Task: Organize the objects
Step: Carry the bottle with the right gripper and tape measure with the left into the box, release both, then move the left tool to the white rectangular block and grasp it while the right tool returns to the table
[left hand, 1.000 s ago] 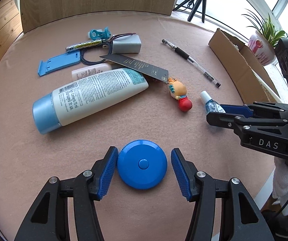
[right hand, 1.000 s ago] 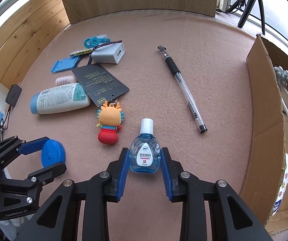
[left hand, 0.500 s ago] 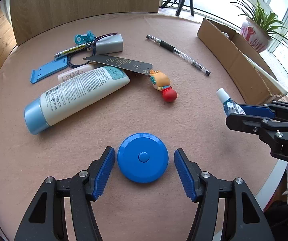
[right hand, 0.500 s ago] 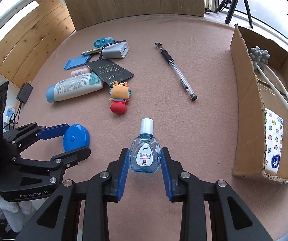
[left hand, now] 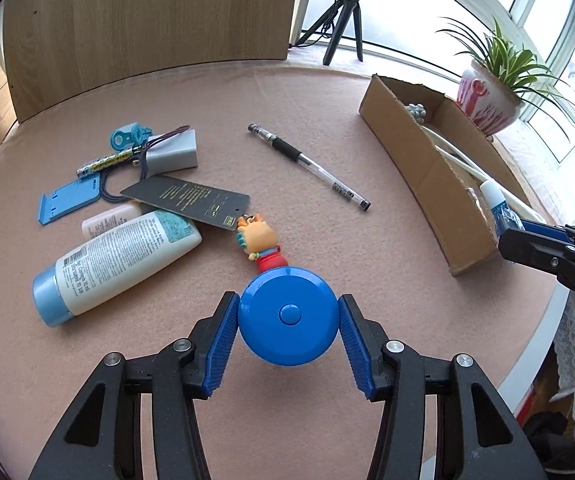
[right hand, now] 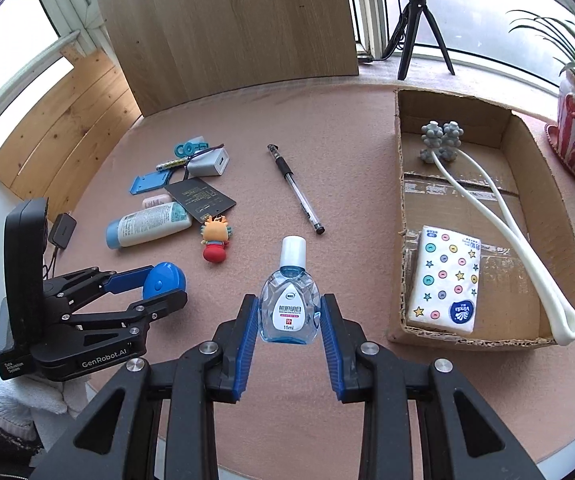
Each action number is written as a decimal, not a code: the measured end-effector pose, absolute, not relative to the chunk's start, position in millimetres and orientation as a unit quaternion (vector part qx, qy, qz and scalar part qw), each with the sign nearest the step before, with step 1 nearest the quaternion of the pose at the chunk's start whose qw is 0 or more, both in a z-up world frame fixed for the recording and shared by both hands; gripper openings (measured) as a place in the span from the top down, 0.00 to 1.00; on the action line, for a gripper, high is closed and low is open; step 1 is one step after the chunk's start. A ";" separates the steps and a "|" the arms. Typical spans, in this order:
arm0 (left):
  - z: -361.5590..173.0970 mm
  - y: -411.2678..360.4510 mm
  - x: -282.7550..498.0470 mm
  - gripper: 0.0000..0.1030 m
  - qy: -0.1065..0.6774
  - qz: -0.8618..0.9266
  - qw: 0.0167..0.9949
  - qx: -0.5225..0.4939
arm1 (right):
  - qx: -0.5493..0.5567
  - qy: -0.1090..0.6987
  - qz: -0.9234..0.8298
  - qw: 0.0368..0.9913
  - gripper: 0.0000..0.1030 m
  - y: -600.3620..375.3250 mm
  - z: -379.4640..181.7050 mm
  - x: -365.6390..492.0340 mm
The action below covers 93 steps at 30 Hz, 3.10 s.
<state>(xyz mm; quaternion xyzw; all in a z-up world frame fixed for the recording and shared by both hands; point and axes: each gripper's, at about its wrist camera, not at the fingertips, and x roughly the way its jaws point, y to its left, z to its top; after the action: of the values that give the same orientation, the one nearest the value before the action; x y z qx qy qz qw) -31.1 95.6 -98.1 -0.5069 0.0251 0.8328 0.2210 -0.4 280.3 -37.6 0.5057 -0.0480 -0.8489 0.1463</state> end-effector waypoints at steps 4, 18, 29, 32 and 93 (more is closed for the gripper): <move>-80.4 127.2 -41.8 0.48 0.026 0.834 0.248 -0.491 | 0.489 -0.066 -0.860 0.129 0.73 310.0 -22.7 1.7; -38.4 250.9 -81.5 0.48 0.035 0.835 0.319 -0.446 | 0.449 -0.091 -0.887 0.060 0.73 407.3 -1.3 -14.5; -55.5 301.7 -105.8 0.47 0.020 0.826 0.319 -0.465 | 0.466 -0.109 -0.876 0.050 0.73 439.3 -25.1 -34.2; -56.2 298.5 -111.1 0.30 0.005 0.822 0.316 -0.474 | 0.470 -0.109 -0.874 0.052 0.72 441.6 -29.5 -36.8; -115.6 -21.3 -283.6 0.29 -0.053 0.820 0.103 -0.561 | 0.512 -0.044 -0.850 0.118 0.41 257.5 -58.8 -84.7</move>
<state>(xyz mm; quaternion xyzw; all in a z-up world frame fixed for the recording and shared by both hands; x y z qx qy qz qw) -283.6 -21.3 -115.6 -0.5606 -0.0530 0.8200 0.1026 -84.7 257.5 -58.8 0.5117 -0.0444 -0.8498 0.1184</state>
